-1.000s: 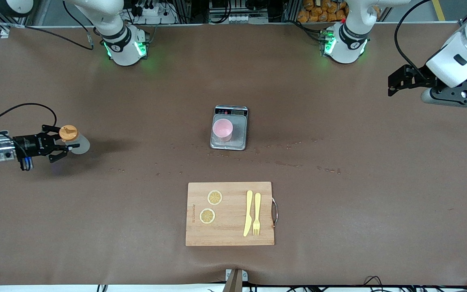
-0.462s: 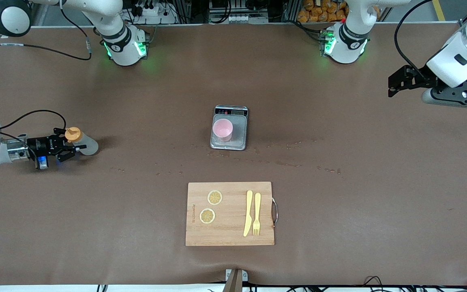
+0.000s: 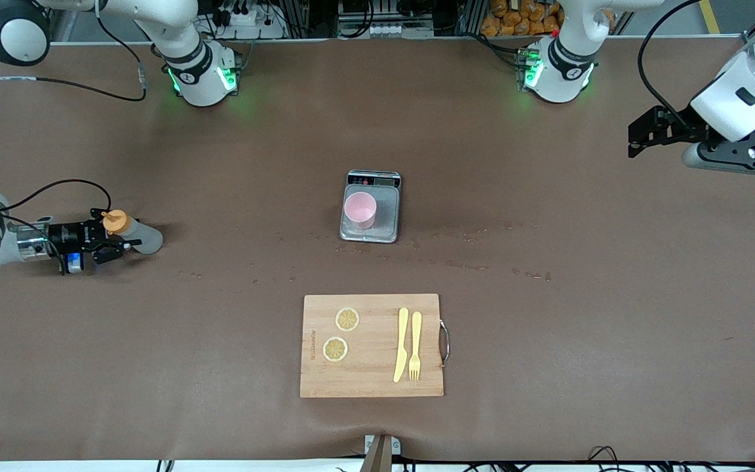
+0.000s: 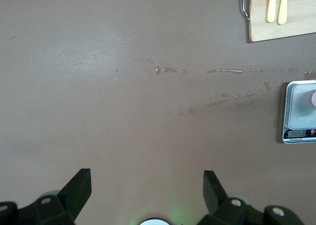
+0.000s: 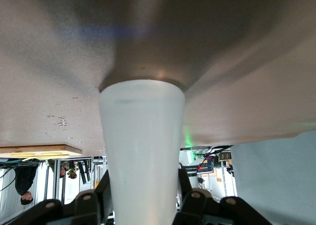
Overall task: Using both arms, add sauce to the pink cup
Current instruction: 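Set the bottle upright on the table and open the right gripper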
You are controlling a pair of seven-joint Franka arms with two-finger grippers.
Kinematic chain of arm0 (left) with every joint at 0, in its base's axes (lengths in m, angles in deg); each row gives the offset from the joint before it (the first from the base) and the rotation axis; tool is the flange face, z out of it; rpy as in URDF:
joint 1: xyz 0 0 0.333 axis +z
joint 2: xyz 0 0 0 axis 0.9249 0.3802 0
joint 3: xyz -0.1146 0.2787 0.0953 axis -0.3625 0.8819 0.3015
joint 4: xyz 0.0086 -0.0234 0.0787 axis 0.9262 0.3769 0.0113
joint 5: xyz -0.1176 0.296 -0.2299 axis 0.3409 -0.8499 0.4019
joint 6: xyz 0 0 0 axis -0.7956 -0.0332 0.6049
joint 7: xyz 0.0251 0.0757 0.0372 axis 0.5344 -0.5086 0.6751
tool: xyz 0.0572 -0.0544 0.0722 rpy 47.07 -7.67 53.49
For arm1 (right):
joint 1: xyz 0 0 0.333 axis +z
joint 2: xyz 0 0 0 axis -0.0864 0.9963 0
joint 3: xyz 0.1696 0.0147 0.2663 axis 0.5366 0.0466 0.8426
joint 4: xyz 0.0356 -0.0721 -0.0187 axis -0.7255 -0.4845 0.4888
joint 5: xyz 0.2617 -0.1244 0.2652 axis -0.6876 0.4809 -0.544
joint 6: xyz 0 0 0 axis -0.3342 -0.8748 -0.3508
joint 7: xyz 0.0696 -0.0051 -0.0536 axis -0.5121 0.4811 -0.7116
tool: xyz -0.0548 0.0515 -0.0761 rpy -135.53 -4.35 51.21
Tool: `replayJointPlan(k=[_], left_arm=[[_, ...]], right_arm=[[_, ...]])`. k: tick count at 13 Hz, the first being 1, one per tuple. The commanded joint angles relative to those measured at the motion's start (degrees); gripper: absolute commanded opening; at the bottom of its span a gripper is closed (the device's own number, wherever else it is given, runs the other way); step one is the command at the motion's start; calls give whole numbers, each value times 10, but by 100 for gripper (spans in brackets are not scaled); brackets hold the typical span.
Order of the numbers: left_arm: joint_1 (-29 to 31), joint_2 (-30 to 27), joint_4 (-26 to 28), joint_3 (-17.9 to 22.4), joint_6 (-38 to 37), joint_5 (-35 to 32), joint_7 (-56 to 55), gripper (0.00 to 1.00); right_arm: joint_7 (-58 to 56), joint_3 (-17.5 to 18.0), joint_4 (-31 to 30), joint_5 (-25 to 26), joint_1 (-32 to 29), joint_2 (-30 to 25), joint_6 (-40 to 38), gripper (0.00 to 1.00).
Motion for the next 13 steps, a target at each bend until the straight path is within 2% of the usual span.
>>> replayJointPlan(k=[1,2,6,10,11,13], left_arm=[[4,2,-8,0,2,4,-1,100],[3,2,-8,0,2,4,-2,100],[2,1,-8,-4,1,4,-8,100],[3,2,-8,-2,1,4,-6,100],[4,2,-8,-1,1,5,-6,100],[3,3,-8,-1,1,7,-5,100]], right_arm=[[8,10,13,-15,-9,8,-8,88],[24,10,18,-14,-8,8,-9,100],[43,9,48,3,-19,8,-12,100],[45,9,71,12,-80,6,-21,100],[45,9,86,35,-89,5,-22,100],[46,14,129,113,-81,4,-48,100]])
